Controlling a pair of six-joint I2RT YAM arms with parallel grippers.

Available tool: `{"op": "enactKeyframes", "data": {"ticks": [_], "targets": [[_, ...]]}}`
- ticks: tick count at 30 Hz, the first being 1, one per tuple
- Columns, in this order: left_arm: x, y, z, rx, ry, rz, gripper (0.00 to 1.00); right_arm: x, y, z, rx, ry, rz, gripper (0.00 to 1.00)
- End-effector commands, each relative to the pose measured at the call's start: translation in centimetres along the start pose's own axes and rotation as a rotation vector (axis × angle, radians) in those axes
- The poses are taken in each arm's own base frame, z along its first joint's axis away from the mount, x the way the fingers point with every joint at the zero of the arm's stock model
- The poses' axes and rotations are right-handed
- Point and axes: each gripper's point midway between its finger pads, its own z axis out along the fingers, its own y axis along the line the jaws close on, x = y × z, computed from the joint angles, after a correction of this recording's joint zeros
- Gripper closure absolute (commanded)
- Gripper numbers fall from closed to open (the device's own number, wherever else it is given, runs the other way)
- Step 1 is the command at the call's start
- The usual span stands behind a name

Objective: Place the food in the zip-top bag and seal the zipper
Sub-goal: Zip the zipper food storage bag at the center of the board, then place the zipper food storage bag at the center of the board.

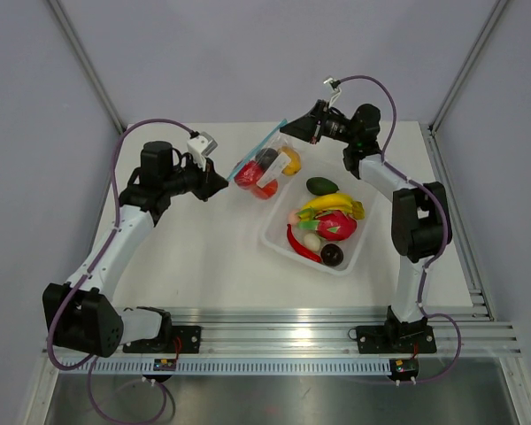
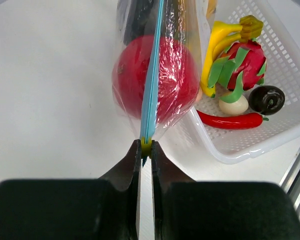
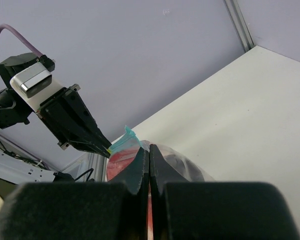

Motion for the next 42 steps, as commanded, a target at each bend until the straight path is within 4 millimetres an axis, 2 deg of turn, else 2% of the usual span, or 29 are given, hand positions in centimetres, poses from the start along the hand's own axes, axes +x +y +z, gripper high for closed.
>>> {"op": "enactKeyframes", "data": {"ticks": [1, 5, 10, 13, 15, 16, 17, 18, 19, 20, 22, 24, 26, 27, 29, 30, 31, 33, 34, 35, 36, 37, 38, 39, 40, 41, 42], "targets": [[4.0, 0.4, -1.4, -0.049, 0.128, -0.101, 1.00, -8.3, -0.9, -2.3, 0.073, -0.240, -0.183, 1.00], [3.9, 0.5, -1.5, -0.054, 0.123, -0.099, 1.00, -8.4, -1.7, -2.3, 0.075, -0.260, -0.164, 1.00], [3.5, 0.7, -1.6, -0.063, 0.114, -0.103, 1.00, -8.4, -1.4, -2.1, 0.042, -0.265, -0.147, 1.00], [2.7, 1.2, -1.9, -0.091, 0.102, -0.120, 1.00, -7.8, -0.7, -1.6, -0.012, -0.219, -0.124, 1.00], [1.9, 2.4, -2.2, -0.158, 0.092, -0.126, 1.00, -6.8, -1.2, -1.3, -0.027, -0.173, -0.089, 0.97], [1.6, 2.9, -2.3, -0.193, 0.088, -0.148, 1.00, -6.8, -1.1, -1.2, -0.033, -0.171, -0.078, 0.71], [1.0, 4.1, -2.5, -0.260, 0.084, -0.153, 1.00, -6.6, -1.4, -1.2, -0.031, -0.167, -0.067, 0.52], [0.8, 4.6, -2.7, -0.290, 0.086, -0.161, 1.00, -6.5, -1.7, -1.2, -0.020, -0.171, -0.056, 0.40], [0.5, 5.0, -2.9, -0.315, 0.085, -0.179, 1.00, -6.4, -1.6, -1.2, -0.015, -0.173, -0.058, 0.21], [0.4, 5.8, -3.2, -0.369, 0.087, -0.183, 1.00, -6.4, -1.6, -1.3, -0.008, -0.174, -0.059, 0.14], [-0.6, 6.4, -3.6, -0.406, 0.058, -0.179, 1.00, -6.5, -1.8, -1.5, 0.030, -0.177, -0.067, 0.01], [-1.2, 6.7, -4.0, -0.437, 0.028, -0.163, 1.00, -6.4, -2.2, -1.6, 0.077, -0.170, -0.047, 0.01], [-1.5, 6.6, -4.2, -0.446, 0.002, -0.184, 1.00, -6.8, -1.8, -1.7, 0.104, -0.157, -0.086, 0.01], [-1.5, 6.5, -4.3, -0.445, -0.002, -0.182, 1.00, -6.3, -2.2, -1.9, 0.138, -0.131, -0.052, 0.01], [-1.3, 6.4, -4.8, -0.461, -0.013, -0.178, 1.00, -6.8, -1.7, -2.2, 0.177, -0.124, -0.102, 0.01], [-1.1, 6.4, -5.0, -0.469, -0.017, -0.178, 1.00, -6.2, -2.1, -2.5, 0.215, -0.102, -0.068, 0.01], [-1.0, 6.2, -5.3, -0.477, -0.025, -0.175, 1.00, -6.4, -1.6, -2.8, 0.233, -0.094, -0.104, 0.01], [-1.0, 5.8, -5.5, -0.466, -0.035, -0.170, 1.00, -4.8, -3.2, -3.8, 0.361, -0.050, 0.034, 0.00], [-1.1, 5.0, -5.4, -0.427, -0.039, -0.163, 0.94, -5.5, -3.0, -4.1, 0.417, -0.047, 0.053, 0.00], [-1.0, 2.4, -4.8, -0.294, -0.038, -0.161, 0.76, -4.8, -3.5, -4.6, 0.470, -0.024, 0.101, 0.01], [-0.9, 1.1, -4.4, -0.233, -0.033, -0.166, 0.54, -2.6, -3.9, -5.4, 0.527, 0.040, 0.204, 0.01], [-0.7, -0.2, -4.0, -0.182, -0.026, -0.176, 0.27, -2.0, -3.6, -6.1, 0.564, 0.058, 0.202, 0.00], [-0.3, -1.3, -3.8, -0.142, 0.000, -0.184, 0.10, -1.3, -3.7, -6.8, 0.609, 0.068, 0.205, 0.01], [-0.3, -2.2, -3.5, -0.123, 0.023, -0.176, 0.04, -0.5, -4.5, -8.2, 0.708, 0.066, 0.198, 0.00], [-0.3, -2.4, -3.6, -0.131, 0.038, -0.181, 0.02, 1.7, -5.3, -9.5, 0.774, 0.097, 0.191, 0.01], [-0.8, -2.0, -4.1, -0.163, 0.049, -0.187, 0.01, 0.8, -5.1, -11.0, 0.874, 0.060, 0.143, 0.00], [-1.3, -1.7, -4.5, -0.197, 0.045, -0.191, 0.01, 2.2, -5.3, -12.5, 0.951, 0.091, 0.167, 0.01]]}}
